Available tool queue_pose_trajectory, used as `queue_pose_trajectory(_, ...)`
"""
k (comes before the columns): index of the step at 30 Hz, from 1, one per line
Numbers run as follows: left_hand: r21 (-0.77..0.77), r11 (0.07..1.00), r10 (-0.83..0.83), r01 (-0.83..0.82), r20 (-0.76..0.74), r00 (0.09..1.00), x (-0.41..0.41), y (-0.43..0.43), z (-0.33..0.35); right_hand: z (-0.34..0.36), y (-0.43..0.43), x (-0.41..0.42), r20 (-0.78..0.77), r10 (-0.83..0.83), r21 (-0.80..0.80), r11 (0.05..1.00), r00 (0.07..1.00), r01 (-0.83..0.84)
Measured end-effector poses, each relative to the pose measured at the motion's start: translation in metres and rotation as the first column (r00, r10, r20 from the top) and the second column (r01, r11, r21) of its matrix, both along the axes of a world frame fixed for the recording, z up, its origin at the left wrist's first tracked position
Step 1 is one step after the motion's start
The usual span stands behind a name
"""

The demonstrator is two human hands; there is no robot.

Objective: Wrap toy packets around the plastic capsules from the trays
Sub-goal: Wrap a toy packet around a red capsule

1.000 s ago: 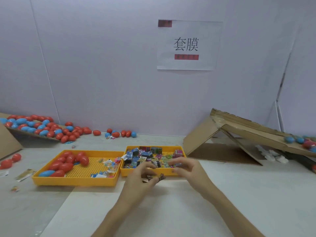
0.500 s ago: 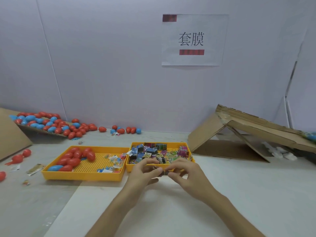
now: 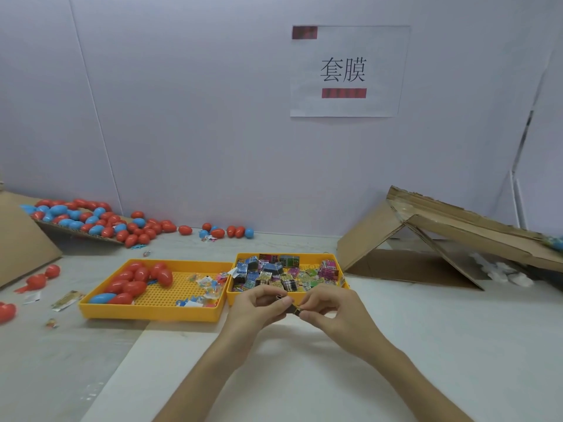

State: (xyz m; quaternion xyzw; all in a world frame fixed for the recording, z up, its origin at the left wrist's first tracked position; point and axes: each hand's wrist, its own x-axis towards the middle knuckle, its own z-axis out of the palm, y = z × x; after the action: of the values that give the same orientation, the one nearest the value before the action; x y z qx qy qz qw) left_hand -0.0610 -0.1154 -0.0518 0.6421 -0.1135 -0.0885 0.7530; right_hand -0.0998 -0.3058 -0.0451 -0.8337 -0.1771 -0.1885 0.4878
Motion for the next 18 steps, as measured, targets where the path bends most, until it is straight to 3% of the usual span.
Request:
queue_pose_trajectory(12,-0.019,1.0,-0.006,0.006,0.002,1.0,0.0,-0.0009,0.004,0.0049,-0.005,0.0018,-0.105,-0.047,0.059,0.997,0.993,0.053)
queue_pose_trajectory(18,-0.025,1.0,-0.005,0.004,-0.013,1.0,0.0004,0.0034,0.0027,0.0026,-0.0019,-0.0021,-0.149,0.021,0.095,0.995,0.989,-0.007)
